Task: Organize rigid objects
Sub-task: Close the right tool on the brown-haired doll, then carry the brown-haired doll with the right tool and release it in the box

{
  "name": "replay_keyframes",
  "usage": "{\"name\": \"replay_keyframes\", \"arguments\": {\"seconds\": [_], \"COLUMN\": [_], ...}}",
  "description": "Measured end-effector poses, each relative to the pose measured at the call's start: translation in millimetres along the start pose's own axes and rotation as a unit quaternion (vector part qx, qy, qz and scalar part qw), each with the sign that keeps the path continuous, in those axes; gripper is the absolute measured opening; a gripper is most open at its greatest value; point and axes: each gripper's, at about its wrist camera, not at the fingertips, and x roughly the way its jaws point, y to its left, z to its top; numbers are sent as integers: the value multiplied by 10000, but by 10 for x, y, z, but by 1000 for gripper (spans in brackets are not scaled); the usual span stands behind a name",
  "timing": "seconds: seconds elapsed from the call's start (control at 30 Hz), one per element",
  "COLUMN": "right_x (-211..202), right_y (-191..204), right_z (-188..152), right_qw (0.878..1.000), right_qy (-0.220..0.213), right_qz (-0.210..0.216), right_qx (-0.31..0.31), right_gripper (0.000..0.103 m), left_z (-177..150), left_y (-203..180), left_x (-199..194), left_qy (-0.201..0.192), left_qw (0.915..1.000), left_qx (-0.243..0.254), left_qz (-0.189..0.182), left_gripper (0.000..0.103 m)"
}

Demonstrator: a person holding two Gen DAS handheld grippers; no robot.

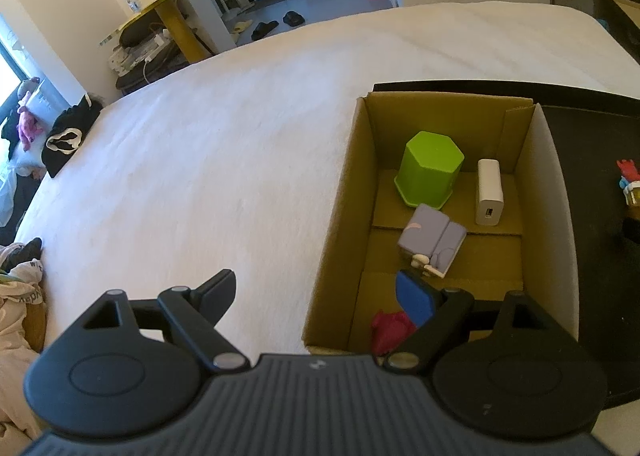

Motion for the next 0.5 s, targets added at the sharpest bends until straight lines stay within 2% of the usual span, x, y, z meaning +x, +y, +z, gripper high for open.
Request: {"name": "replay_keyframes", "arguments": {"seconds": [0.5], "right_x": [-288], "right_y": [211], "right_z": [197], "right_qw": [9994], "right_qy": [-192], "right_qz": [43], "right_qx": [-269], "right_gripper": [41], "left_z": [-5], "left_y": [89], "left_x": [-49], "left_qy": [-119], "left_qw": [9992], "left_qx": [-297], "left_qz": [-246], "left_gripper": [86]}}
